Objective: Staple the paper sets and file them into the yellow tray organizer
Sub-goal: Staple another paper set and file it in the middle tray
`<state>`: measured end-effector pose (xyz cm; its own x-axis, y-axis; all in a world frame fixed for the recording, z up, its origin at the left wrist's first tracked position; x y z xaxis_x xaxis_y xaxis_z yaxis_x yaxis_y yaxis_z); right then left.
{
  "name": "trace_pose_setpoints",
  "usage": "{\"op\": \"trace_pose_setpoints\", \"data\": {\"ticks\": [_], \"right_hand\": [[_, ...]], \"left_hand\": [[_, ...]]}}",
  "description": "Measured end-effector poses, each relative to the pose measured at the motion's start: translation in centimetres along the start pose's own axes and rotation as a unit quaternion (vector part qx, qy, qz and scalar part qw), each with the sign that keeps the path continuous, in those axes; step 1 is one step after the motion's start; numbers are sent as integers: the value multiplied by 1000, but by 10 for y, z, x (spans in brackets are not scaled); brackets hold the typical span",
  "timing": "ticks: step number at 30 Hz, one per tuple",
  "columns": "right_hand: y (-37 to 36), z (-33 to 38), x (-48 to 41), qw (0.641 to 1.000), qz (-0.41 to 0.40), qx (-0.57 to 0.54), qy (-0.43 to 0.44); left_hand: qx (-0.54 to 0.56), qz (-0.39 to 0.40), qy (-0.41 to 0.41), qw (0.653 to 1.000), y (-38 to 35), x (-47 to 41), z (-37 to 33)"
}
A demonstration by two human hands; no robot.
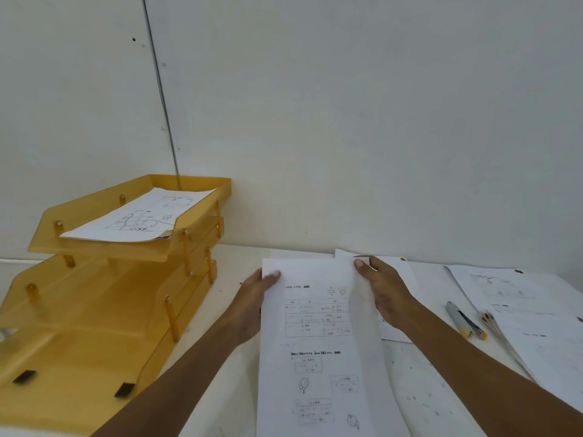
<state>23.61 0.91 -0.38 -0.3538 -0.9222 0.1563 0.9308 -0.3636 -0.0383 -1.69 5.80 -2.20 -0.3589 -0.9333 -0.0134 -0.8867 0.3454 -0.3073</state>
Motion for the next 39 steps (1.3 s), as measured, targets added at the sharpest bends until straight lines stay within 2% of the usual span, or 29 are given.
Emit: {"op": "trace_pose_setpoints", "data": {"ticks": [3,9,16,22,24,26,27,29,32,33,34,36,39], "right_hand": [[5,-13,-5,999,-30,35,-19],[10,-34,-14,993,-34,89,-65],[16,-43,-23,992,-58,93,-54],[21,-35,-21,988,-4,127,-85],[31,-27,-17,986,-11,151,-74],[49,-18,-15,977,-61,203,-31],[62,-14,-14,958,-105,265,1],[92,-9,-12,885,-193,422,40],[137,-11,-6,743,-258,618,-1],[150,-14,-5,715,-252,651,-43],[161,-16,-3,704,-237,663,-89],[174,-21,-1,710,-192,661,-147],[174,-27,-1,720,-134,663,-155]], "left_hand": [[-17,33,35,999,5,10,27],[7,29,59,998,3,19,58],[-4,83,74,994,8,24,66],[-28,70,64,995,10,18,73],[-36,75,60,995,10,17,73],[-42,80,53,994,9,17,73],[-44,82,49,994,9,18,73],[-42,89,41,994,7,18,73],[-38,98,34,994,4,19,72],[-37,101,33,994,3,19,71],[-36,103,34,993,2,20,71],[-37,108,34,993,0,20,70],[-38,108,36,993,-1,21,69]]}}
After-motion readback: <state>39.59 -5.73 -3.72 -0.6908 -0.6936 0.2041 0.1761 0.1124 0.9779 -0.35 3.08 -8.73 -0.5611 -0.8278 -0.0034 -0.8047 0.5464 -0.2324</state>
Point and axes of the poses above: each hand's wrist, its own x-axis away from the middle knuckle, its own y-axis out of the back of the hand, z = x × y, the point moved 2 cm from there along -x, towards the middle knuckle, and after that the axes turned 7 degrees about -y, right-handed, at the moved point
